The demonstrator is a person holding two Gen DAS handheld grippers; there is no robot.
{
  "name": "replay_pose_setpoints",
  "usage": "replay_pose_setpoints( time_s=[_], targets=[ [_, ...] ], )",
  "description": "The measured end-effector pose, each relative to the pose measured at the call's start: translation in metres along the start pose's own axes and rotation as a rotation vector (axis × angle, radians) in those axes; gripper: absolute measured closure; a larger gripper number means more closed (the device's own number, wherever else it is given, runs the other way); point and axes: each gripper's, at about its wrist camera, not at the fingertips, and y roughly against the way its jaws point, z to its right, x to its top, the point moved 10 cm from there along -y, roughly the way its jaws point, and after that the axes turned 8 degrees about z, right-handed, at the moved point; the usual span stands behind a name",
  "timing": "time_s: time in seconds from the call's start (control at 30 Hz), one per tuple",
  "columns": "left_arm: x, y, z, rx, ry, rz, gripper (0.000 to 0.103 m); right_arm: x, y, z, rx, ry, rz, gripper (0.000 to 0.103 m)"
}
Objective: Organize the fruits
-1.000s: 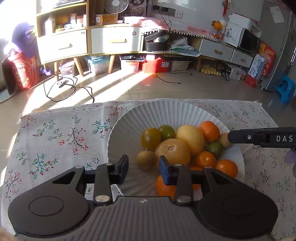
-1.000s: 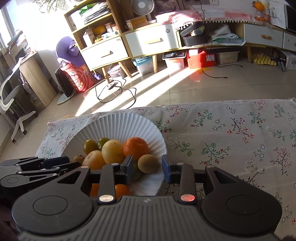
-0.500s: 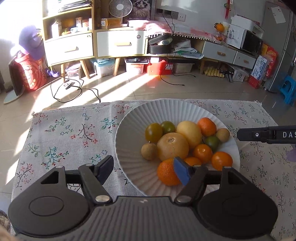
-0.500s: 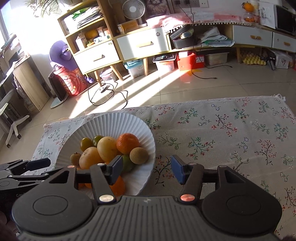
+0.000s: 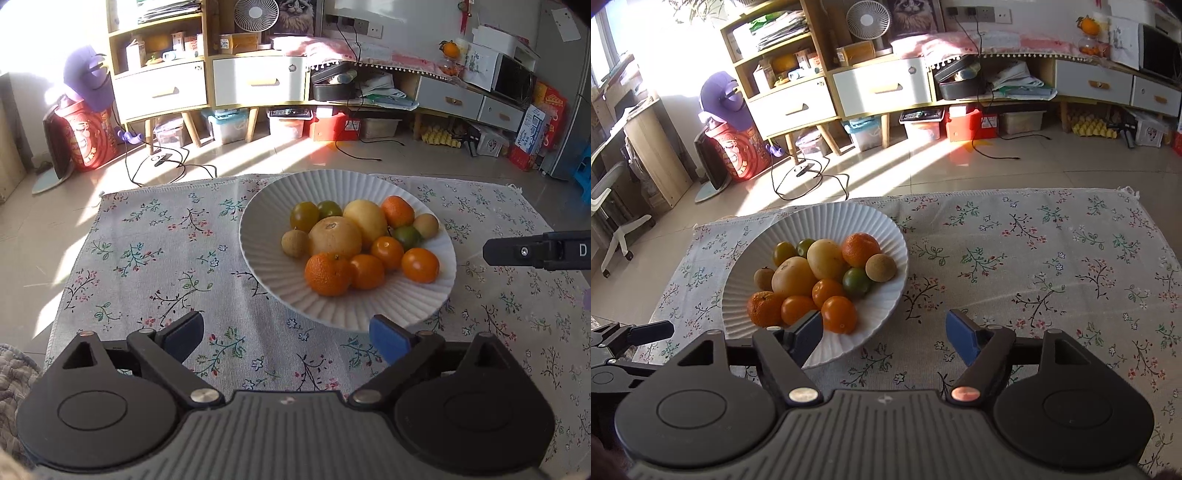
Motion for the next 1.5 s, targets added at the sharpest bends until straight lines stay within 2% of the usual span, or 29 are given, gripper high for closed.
replay_pose_setpoints(
  time_s=[0.37,0.6,0.7,0.77,0.87,1.1,1.3,1.5],
  targets=[
    [-0.019,0.033,0.008,0.058,-0.010,-0.010,0.004,-0.021,0.020,-0.005,-0.035,0.049,-0.021,0.026],
    [-0.033,0.044,0.011,0.089,0.052,-0.044,0.004,-0.037,0.033,-0.013,-0.069,0.095,-0.047,0.020],
    [-0.040,0.050,0.013,0.100,0.061,-0.048,0.004,-0.042,0.039,-0.014,-0.099,0.129,-0.040,0.019],
    [-0.044,0.055,0.015,0.115,0.050,-0.046,0.004,-0.047,0.044,-0.015,-0.123,0.152,-0.026,0.013],
    [-0.047,0.062,0.014,0.143,0.046,-0.038,0.004,-0.055,0.049,-0.016,-0.155,0.179,-0.024,0.011],
    [-0.050,0.067,0.011,0.197,0.058,-0.038,0.004,-0.058,0.048,-0.021,-0.193,0.188,-0.023,0.005],
    [-0.050,0.068,0.008,0.205,0.091,-0.041,0.004,-0.060,0.044,-0.023,-0.208,0.191,-0.024,0.004],
    [-0.049,0.071,0.009,0.203,0.082,-0.036,0.004,-0.064,0.046,-0.028,-0.204,0.204,-0.029,0.003]
  ],
)
